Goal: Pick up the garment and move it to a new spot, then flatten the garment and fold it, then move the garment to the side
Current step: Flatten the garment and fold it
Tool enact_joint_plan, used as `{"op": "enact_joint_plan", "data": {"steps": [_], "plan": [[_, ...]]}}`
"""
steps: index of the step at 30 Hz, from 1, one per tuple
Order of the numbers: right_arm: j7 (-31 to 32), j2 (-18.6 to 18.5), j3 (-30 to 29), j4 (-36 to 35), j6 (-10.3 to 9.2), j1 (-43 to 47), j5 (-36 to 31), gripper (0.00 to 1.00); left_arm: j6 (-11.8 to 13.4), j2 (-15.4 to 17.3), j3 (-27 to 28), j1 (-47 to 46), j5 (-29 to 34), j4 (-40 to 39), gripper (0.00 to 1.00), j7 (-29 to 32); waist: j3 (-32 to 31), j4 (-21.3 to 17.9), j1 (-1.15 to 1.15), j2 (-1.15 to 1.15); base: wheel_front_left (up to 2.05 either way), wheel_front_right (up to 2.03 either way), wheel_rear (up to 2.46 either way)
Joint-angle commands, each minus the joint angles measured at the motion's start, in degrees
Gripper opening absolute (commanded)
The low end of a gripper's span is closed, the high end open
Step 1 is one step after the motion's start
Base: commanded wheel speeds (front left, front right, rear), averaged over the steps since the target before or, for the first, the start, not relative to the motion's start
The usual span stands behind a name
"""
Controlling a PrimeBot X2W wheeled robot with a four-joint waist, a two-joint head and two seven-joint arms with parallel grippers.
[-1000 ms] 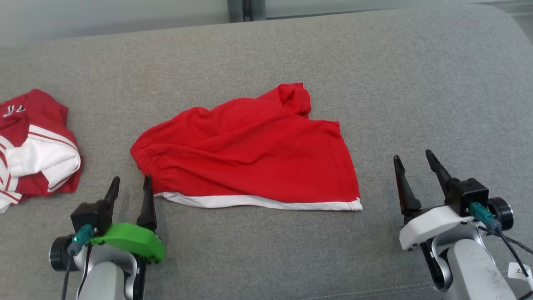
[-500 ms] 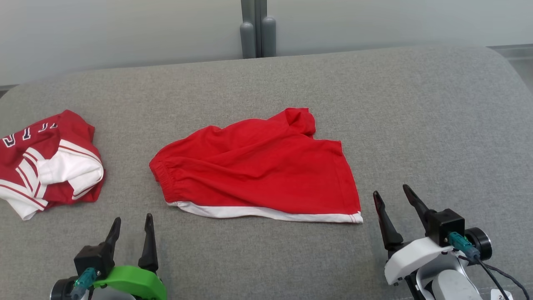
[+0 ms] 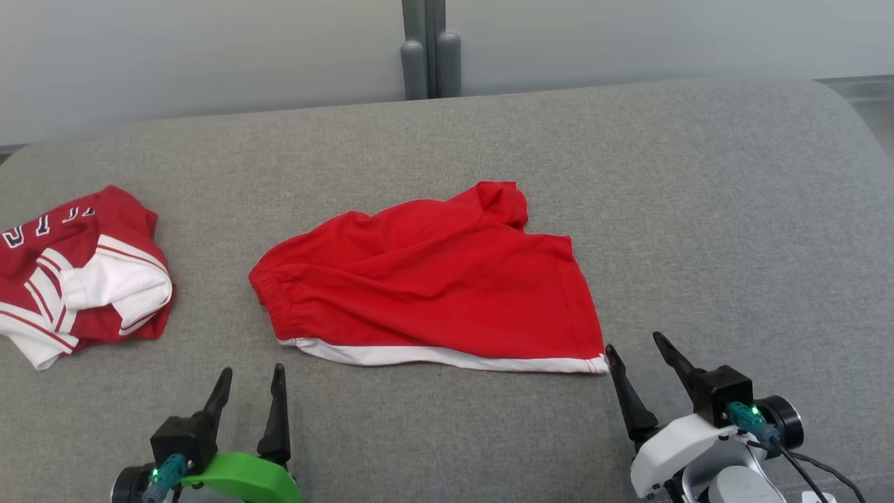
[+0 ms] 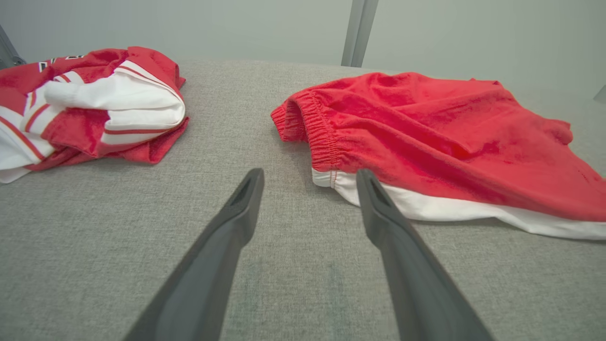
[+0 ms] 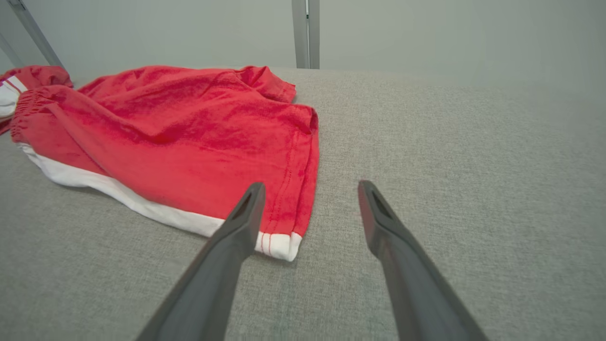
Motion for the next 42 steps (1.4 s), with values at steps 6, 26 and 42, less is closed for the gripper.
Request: {"op": "enact_joint_plan", "data": {"steps": [6,26,42], "plan": [[-0.2,-0.4,2.0,3.9,-0.08,-2.2,0.4,1.00,-0.2,0.1,-2.4,-2.4,-1.3,0.2,1.00,0.0,3.0,1.2,0.00,0.00,0.00,0.00,0.00],[-0.2,-2.1,7.4,8.4,-0.08,-4.0,3.1,0.90,-0.4,0.1,-3.7,-3.7,-2.1,1.2,1.00,0.0,5.0,2.0,0.00,0.00,0.00,0.00,0.00],[-0.2,-3.4,9.3,10.0,-0.08,-5.8,3.2,0.00,-0.8,0.1,-4.6,-4.4,-2.6,1.6,1.00,0.0,5.9,2.5,0.00,0.00,0.00,0.00,0.00]]}}
